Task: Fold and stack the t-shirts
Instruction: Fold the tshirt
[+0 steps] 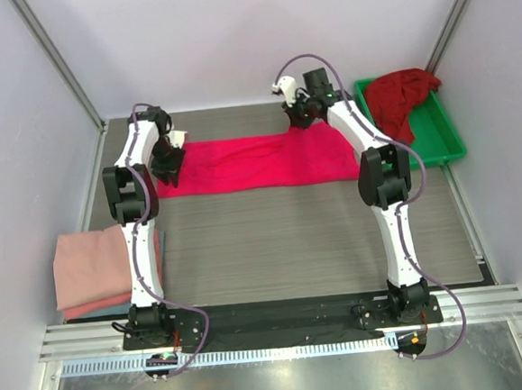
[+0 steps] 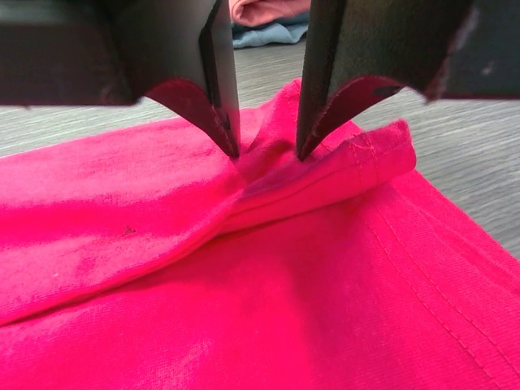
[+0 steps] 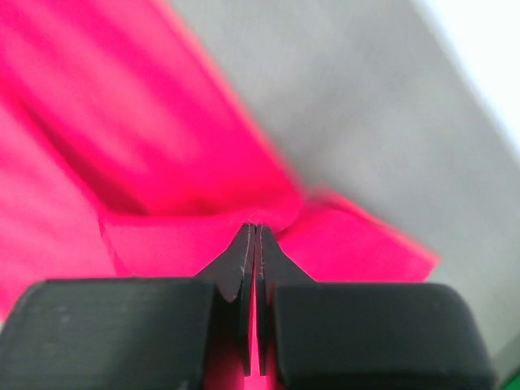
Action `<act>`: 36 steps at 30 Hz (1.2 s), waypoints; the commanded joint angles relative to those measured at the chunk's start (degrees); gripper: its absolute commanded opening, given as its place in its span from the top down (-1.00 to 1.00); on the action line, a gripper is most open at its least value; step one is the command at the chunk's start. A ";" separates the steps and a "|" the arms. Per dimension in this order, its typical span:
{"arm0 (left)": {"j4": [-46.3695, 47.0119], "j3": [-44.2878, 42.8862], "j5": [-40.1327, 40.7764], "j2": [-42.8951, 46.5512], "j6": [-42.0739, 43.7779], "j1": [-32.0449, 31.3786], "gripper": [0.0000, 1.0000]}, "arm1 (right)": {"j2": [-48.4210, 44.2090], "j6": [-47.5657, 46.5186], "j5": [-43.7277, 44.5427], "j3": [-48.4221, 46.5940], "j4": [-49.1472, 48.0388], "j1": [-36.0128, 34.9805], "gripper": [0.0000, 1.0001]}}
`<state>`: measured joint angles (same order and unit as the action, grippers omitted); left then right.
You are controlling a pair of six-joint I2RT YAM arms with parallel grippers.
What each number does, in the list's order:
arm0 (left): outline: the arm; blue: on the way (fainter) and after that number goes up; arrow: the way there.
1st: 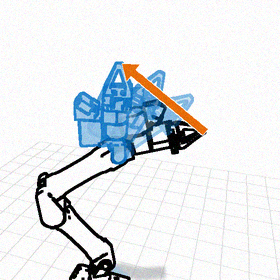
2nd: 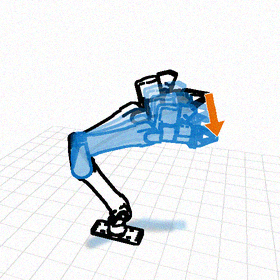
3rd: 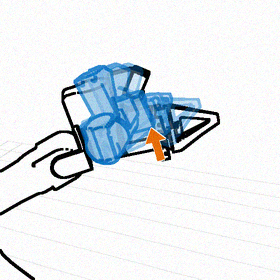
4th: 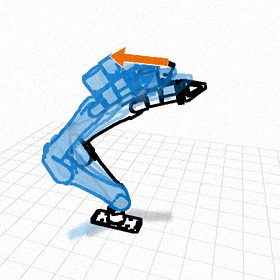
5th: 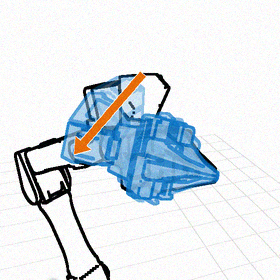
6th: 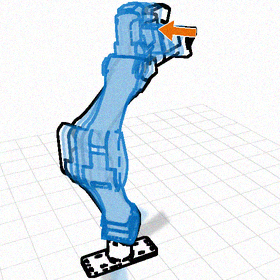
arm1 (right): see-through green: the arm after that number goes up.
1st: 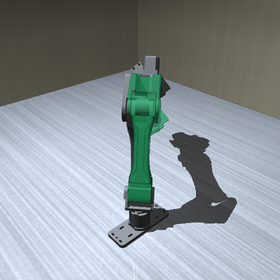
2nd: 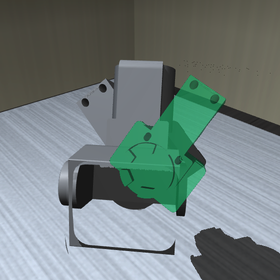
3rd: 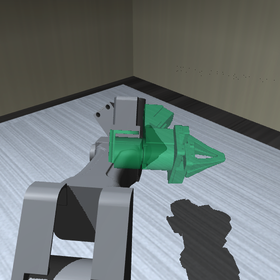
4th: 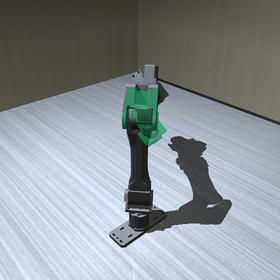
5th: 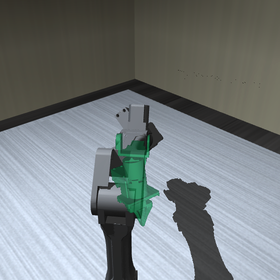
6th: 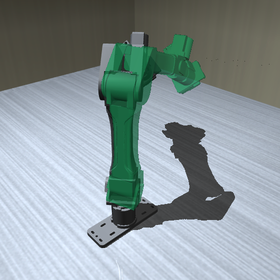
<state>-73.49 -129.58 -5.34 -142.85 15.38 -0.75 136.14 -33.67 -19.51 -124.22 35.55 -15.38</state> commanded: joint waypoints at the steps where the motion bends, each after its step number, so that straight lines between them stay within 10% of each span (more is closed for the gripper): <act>1: 1.77 0.03 0.95 5.29 -0.87 -0.48 0.21 | 2.46 3.78 2.45 -8.31 -6.18 -4.48 0.83; 3: 2.21 -0.76 -0.18 7.75 0.43 -0.48 0.13 | 2.21 3.44 6.56 -8.67 -7.51 -6.41 0.34; 7: 7.91 3.96 -3.62 16.00 5.09 -0.48 0.00 | -2.44 3.87 10.10 -4.99 -8.65 -5.90 0.32; 10: 11.71 9.78 -4.49 22.34 10.42 -0.56 -0.46 | -8.68 5.19 8.27 2.30 -8.92 -3.71 0.28; 20: 1.94 22.08 7.60 21.47 42.97 -3.64 0.07 | -23.19 4.49 8.70 21.64 -9.10 -2.20 0.26; 36: 7.23 19.11 11.68 11.55 42.37 -3.64 0.02 | -27.94 3.00 10.63 29.30 -9.18 -2.20 0.24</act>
<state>-66.02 -107.96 6.24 -129.97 57.63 -4.58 111.87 -30.04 -9.91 -94.59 27.94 -17.78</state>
